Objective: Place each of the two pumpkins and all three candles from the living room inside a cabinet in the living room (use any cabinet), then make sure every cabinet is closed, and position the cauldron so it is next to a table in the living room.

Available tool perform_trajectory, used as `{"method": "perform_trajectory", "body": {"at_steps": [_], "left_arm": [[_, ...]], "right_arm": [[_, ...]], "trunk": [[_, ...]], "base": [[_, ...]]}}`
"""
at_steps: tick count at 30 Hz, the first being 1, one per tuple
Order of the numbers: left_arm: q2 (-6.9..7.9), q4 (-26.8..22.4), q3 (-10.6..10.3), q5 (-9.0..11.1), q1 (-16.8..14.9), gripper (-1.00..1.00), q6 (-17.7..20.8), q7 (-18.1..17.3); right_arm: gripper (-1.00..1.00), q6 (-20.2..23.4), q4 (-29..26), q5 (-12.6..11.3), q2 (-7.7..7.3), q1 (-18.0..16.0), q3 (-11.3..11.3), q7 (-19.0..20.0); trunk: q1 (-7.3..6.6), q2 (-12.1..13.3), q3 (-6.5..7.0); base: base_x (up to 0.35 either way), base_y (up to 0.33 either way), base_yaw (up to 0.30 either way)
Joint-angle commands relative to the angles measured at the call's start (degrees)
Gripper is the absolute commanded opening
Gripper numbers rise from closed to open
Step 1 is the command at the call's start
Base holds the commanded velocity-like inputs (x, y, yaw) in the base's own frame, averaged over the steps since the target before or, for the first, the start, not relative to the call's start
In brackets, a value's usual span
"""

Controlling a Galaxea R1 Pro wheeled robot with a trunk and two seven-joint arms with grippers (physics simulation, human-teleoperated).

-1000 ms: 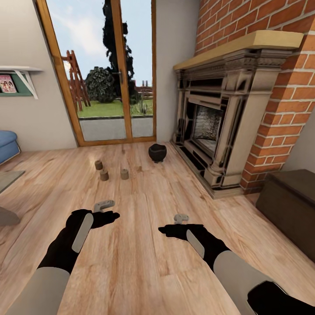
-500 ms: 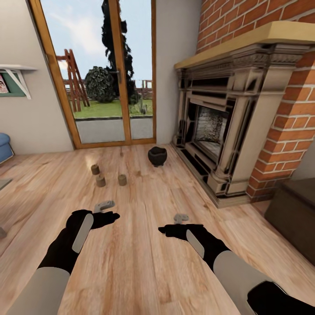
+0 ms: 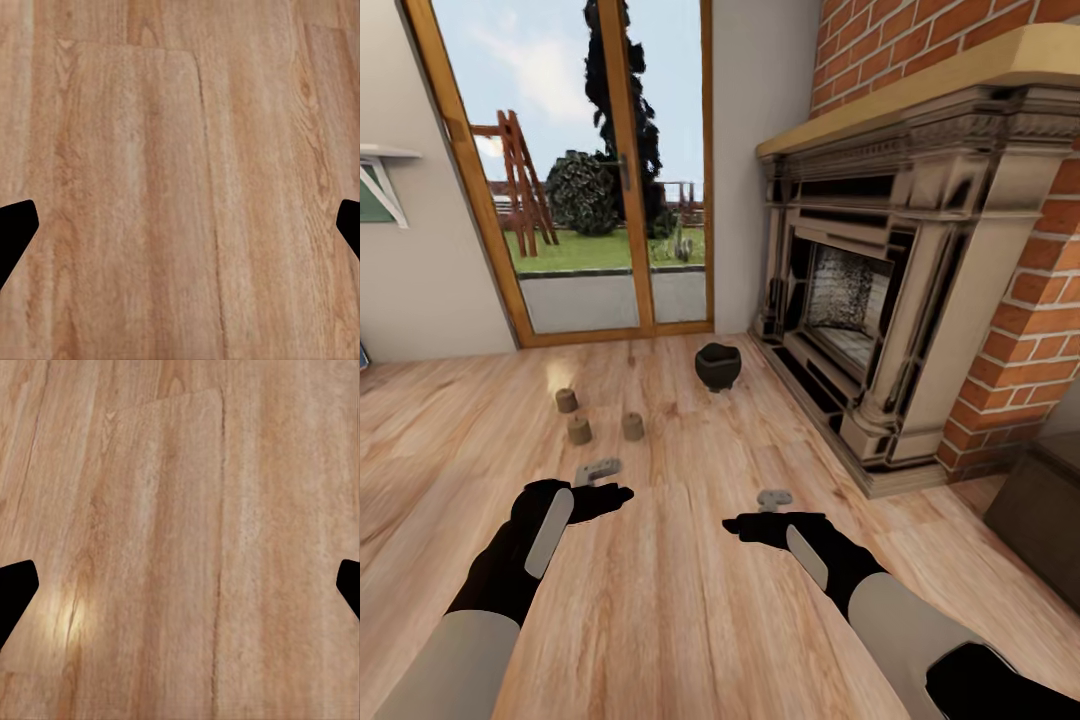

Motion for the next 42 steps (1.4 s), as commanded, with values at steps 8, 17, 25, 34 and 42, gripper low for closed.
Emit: {"method": "perform_trajectory", "body": {"at_steps": [8, 17, 25, 34, 42], "left_arm": [[0.06, -0.13, -0.06, 0.5, -0.01, 1.0, 0.17, 0.49], [0.11, -0.59, -0.24, 0.28, -0.01, 1.0, 0.09, 0.55], [0.35, -0.59, -0.75, -0.33, -0.01, 1.0, 0.39, 0.99], [0.54, -0.22, -0.86, -0.45, -0.01, 1.0, 0.34, 0.9], [0.55, -0.1, -0.36, -0.3, -0.01, 1.0, 0.1, 0.84]], "right_arm": [[1.0, 0.18, -0.02, -0.15, -0.17, -0.05, 0.11, 0.25], [1.0, 0.11, -0.02, -0.15, -0.17, -0.06, 0.08, 0.39], [1.0, 0.11, -0.02, -0.15, -0.23, -0.06, 0.02, 0.46], [1.0, 0.09, 0.06, -0.28, -0.34, -0.06, -0.4, 0.63], [1.0, -0.49, 0.07, -0.41, -0.19, -0.06, -0.61, 0.75]], "trunk": [[0.01, -0.02, -0.06], [0.01, -0.02, -0.12], [0.01, -0.02, -0.35], [0.01, -0.02, -0.69], [0.01, -0.02, -1.03]], "base": [[0.082, 0.221, -0.259], [0.002, 0.019, -0.278], [0.0, 0.0, -0.273], [0.0, 0.0, -0.27], [0.0, 0.034, -0.26]]}}
